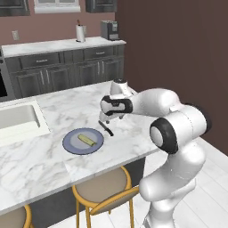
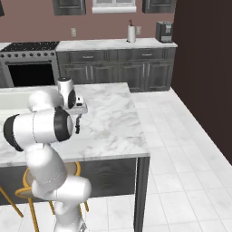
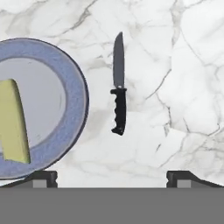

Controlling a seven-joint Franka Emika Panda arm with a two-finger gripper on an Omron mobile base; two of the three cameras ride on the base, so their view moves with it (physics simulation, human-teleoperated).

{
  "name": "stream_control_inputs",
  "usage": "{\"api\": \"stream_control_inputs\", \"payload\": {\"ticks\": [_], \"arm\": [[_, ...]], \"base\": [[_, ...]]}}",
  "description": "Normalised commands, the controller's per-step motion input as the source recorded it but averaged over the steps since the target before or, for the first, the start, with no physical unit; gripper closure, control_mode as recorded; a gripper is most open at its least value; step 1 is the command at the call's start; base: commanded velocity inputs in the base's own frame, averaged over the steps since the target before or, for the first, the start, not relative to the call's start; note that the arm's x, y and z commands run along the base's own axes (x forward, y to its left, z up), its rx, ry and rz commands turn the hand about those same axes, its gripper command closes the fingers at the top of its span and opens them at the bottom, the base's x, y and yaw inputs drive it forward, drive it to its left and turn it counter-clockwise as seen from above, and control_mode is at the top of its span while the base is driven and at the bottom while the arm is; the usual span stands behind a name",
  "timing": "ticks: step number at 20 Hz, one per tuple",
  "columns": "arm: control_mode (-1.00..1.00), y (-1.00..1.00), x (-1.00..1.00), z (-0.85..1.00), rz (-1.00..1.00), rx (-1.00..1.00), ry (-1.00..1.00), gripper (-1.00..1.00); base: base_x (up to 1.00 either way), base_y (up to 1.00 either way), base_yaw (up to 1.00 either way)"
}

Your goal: Retrieve the butter from the fridge and place it on a plate on the dining table. Then retrieve the butter knife by the fridge and place it near the plate.

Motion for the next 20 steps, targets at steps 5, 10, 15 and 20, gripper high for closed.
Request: {"api": "stream_control_inputs", "payload": {"ticks": [5,10,15,20], "arm": [[-1.0,0.0,-1.0,0.87,-0.13,0.0,0.05,-1.0],[-1.0,0.0,-1.0,0.71,-0.06,0.0,0.01,-1.0],[-1.0,-0.01,-1.0,0.64,0.0,0.06,-0.05,-1.0],[-1.0,-0.01,-1.0,0.53,0.0,0.07,-0.03,-1.0]], "base": [[0.0,0.0,0.0],[0.0,0.0,0.0],[0.0,0.0,0.0],[0.0,0.0,0.0]]}}
